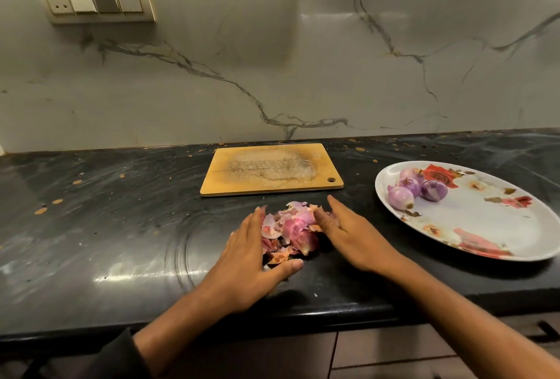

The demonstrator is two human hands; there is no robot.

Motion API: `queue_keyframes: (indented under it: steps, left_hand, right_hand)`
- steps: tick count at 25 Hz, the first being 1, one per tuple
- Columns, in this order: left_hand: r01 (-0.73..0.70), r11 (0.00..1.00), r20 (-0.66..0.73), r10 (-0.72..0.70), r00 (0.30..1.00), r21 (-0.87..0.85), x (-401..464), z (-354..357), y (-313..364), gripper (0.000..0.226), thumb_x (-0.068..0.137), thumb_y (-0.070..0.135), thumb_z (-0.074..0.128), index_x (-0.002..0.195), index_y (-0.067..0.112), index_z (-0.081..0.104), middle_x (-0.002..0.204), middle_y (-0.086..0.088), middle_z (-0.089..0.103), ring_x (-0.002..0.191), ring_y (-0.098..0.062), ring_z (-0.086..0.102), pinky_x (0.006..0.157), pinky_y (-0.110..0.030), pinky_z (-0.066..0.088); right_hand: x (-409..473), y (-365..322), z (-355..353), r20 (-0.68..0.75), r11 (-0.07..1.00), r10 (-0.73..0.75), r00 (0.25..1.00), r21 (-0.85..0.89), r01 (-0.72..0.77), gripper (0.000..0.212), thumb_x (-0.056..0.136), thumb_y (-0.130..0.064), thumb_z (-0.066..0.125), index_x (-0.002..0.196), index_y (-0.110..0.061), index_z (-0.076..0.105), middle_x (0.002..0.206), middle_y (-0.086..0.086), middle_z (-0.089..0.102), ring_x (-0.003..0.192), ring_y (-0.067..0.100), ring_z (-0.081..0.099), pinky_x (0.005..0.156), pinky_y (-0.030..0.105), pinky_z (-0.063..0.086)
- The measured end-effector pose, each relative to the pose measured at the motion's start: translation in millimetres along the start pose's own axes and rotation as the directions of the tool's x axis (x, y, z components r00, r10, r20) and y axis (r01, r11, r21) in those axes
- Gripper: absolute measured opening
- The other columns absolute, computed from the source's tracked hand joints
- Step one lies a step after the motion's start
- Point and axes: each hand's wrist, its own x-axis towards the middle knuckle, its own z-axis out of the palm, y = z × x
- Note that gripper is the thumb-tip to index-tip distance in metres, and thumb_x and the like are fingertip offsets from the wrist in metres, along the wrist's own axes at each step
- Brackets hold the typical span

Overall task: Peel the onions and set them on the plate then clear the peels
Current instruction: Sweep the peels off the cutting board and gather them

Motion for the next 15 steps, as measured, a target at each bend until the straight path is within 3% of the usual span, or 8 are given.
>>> queue_keyframes:
  steps: [5, 8, 12, 15]
  left_hand:
    - [0.139, 0.98, 0.007, -0.141, 0.99, 0.14, 2.4, -4.0, -10.7, 0.144, 0.051, 0.105, 0.027, 0.154, 0.017, -0.022, 0.165, -0.005, -0.016, 0.152, -0.021, -0.015, 0.124, -0.044, -0.005]
    - [0.089, 0.985, 0.065, -0.099, 0.993, 0.148, 9.8, 1.9, 3.5, 0.143, 0.055, 0.102, 0.035, 0.154, 0.016, -0.023, 0.165, -0.004, -0.017, 0.152, -0.022, -0.014, 0.124, -0.044, -0.005]
    - [-0.022, 0.999, 0.111, 0.026, 0.993, -0.039, 24.1, 1.0, 20.1, 0.137, 0.064, 0.089, 0.054, 0.154, 0.018, -0.02, 0.166, 0.0, -0.01, 0.153, -0.014, -0.004, 0.125, -0.043, 0.003]
    - [0.009, 0.985, 0.016, -0.006, 1.0, -0.173, 31.5, -15.0, 5.0, 0.134, 0.059, 0.098, 0.042, 0.157, 0.023, -0.008, 0.166, 0.004, -0.001, 0.152, -0.014, 0.007, 0.124, -0.045, 0.014]
  right_hand:
    - [11.9, 21.1, -9.9, -0.036, 0.979, 0.142, 0.989, -0.143, -0.146, 0.103, 0.082, -0.077, 0.013, 0.159, -0.009, 0.015, 0.166, 0.011, 0.017, 0.155, 0.023, 0.013, 0.126, 0.042, 0.011]
    - [16.0, 10.6, 5.9, 0.02, 0.988, 0.063, 0.998, -0.144, -0.059, 0.104, 0.082, -0.078, 0.01, 0.159, -0.008, 0.013, 0.167, 0.01, 0.015, 0.155, 0.022, 0.009, 0.126, 0.042, 0.008]
    - [21.7, -9.1, 11.9, 0.016, 0.999, -0.04, 0.999, 0.02, 0.04, 0.101, 0.082, -0.079, 0.015, 0.159, -0.014, 0.019, 0.165, 0.005, 0.025, 0.151, 0.022, 0.026, 0.122, 0.038, 0.023]
    - [27.8, -10.3, -5.0, -0.037, 0.988, -0.063, 0.997, 0.137, 0.068, 0.087, 0.085, -0.075, 0.018, 0.145, -0.018, 0.045, 0.146, 0.003, 0.053, 0.134, 0.022, 0.05, 0.104, 0.033, 0.039]
